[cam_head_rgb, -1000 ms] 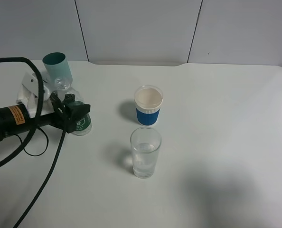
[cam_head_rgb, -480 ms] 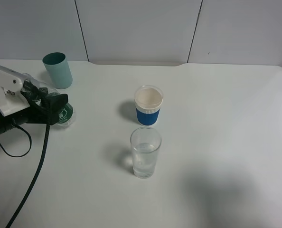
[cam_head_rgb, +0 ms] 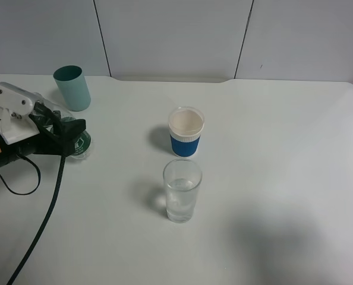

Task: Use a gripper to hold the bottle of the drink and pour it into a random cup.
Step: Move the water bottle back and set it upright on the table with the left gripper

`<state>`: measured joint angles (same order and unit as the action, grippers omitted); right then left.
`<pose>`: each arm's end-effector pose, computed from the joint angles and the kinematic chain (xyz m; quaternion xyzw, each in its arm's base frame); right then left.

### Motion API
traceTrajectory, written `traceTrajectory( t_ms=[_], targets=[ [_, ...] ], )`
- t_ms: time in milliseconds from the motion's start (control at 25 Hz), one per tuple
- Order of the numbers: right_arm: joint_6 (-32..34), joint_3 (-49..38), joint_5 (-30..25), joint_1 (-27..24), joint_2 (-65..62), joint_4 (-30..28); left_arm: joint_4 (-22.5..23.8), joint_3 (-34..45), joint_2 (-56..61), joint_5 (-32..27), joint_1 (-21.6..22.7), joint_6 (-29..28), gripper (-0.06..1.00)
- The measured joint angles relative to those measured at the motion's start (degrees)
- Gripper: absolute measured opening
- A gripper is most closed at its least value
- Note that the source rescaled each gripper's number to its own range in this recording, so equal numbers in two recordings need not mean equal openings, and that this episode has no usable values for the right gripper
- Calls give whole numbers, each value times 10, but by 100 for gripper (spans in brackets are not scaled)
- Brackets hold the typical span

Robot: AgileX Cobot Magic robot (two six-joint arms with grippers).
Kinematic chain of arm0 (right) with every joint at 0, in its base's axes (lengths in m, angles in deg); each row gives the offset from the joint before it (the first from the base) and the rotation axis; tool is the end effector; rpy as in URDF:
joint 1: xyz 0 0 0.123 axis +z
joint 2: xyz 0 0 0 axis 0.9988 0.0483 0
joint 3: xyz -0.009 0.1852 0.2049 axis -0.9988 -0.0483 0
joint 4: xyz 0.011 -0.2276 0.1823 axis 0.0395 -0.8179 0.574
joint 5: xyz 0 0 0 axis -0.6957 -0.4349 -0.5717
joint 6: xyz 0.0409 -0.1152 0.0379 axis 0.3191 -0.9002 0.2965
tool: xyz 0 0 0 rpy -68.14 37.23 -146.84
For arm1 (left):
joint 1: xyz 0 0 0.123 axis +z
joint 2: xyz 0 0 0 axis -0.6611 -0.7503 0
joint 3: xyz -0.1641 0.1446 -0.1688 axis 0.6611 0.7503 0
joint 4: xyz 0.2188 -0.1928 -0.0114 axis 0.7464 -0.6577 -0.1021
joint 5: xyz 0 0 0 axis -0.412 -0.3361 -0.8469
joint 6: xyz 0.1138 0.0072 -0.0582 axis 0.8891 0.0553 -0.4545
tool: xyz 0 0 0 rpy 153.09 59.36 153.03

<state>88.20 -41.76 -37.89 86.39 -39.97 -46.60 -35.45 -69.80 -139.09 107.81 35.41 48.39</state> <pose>0.0727 -0.0056 0.2762 0.0126 0.8563 -0.0207 0.5159 0.2565 -0.0703 0.0815 0.1657 0.7815 -0.1513 0.5822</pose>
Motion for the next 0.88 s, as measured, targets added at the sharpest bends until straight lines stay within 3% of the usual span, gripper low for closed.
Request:
traceTrajectory(
  t_ms=[280, 680, 880],
  targets=[
    [0, 0, 0, 0, 0, 0, 3, -13, -42, -13, 0, 16, 18],
    [0, 0, 0, 0, 0, 0, 7, -65, -44, -146, -21, 26, 18],
    [0, 0, 0, 0, 0, 0, 8, -67, -44, -140, -21, 26, 18]
  ],
)
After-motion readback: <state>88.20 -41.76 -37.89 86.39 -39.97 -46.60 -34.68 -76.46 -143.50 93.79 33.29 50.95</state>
